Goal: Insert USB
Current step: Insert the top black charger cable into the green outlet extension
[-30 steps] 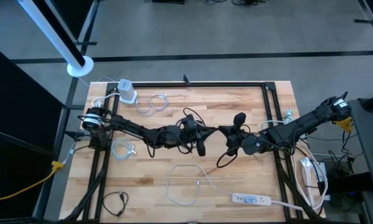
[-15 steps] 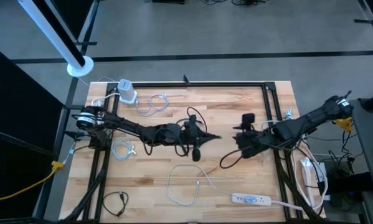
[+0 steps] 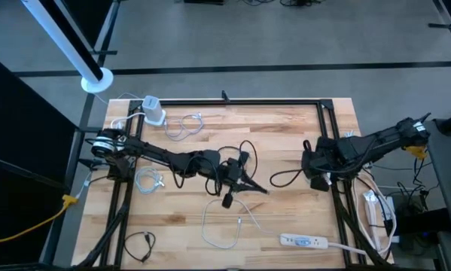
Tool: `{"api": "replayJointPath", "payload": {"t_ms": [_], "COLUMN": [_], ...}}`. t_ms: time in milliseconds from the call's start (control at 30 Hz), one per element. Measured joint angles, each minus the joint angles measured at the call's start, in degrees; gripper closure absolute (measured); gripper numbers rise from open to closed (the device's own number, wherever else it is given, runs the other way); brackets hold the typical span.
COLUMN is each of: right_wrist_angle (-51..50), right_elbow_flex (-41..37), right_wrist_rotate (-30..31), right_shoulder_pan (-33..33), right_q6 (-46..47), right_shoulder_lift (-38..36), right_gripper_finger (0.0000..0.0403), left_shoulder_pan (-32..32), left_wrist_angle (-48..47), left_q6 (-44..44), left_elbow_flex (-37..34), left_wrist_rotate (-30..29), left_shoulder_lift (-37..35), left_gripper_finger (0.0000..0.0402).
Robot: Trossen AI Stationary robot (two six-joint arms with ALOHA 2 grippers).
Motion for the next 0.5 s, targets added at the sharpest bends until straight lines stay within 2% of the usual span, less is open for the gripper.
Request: {"api": "replayJointPath", "payload": {"t_ms": [167,300,500], "right_wrist_angle": [0.22,1.72,2.67], "right_elbow_flex": [-3.37,-7.23,-10.22], "right_wrist_rotate": [-1.59,-6.18,-8.60], "right_shoulder_pan": [-6.35,-12.97,-21.14], "right_q6": [-3.64,-7.89,-13.13], "right_shoulder_lift": [0.00,0.00,0.36], "right_gripper_finger": [0.0070,0.0072,0.0070], "left_shoulder_pan": [-1.88,-4.41,-7.64], "left_wrist_angle": [-6.56,-10.09,-12.98], "left_q6": [-2.58,-3.62,-3.72], "left_elbow_flex": [-0.02,-0.02,-0.04], "left_wrist_rotate": [-0.10,-0.42,-4.22], "left_shoulder_lift": [0.03,0.05,0.05], "left_gripper_finger": [0.0391,0.0391,0.0391]}}
